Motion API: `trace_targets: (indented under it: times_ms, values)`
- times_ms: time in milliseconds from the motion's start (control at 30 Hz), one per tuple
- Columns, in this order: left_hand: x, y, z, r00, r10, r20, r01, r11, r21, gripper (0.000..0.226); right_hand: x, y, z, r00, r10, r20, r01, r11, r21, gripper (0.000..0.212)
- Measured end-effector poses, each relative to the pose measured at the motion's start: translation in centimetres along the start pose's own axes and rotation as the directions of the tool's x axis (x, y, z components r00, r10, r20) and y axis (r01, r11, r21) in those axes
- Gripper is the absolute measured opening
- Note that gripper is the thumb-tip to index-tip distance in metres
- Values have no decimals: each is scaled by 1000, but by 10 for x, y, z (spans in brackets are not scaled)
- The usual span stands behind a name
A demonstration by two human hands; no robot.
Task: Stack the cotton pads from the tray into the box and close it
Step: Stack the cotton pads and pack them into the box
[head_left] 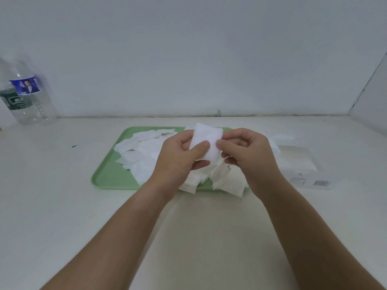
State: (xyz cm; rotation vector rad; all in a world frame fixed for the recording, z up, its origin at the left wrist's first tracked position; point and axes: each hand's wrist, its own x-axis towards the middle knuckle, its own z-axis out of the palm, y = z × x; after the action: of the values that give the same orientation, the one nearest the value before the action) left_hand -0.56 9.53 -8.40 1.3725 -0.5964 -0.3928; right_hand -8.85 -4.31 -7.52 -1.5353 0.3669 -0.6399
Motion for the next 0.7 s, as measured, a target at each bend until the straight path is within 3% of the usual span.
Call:
trace_targets:
  times_ms: [67, 167, 300, 500, 700]
  values:
    - [1, 0, -3, 998, 2, -61, -2, 1000, 6, 19, 1, -1, -4, 996, -72, -51, 67, 992, -109, 3]
    - [3, 2, -9, 989, -15, -148, 17, 1000, 7, 16, 4, -4, -18, 985, -168, -47, 140, 923, -360, 15]
    - [5, 1, -13, 981, -37, -190, 37, 999, 0, 17, 2, -8, -35, 991, -61, 122, 125, 756, -643, 21]
    - [4, 0, -9, 980, -31, -194, 37, 999, 26, 17, -3, -11, -32, 942, 156, 298, 80, 756, -650, 36]
    - [5, 0, -9, 981, -15, -192, 23, 999, 39, 17, -6, -11, -25, 915, 244, 320, 33, 747, -664, 22]
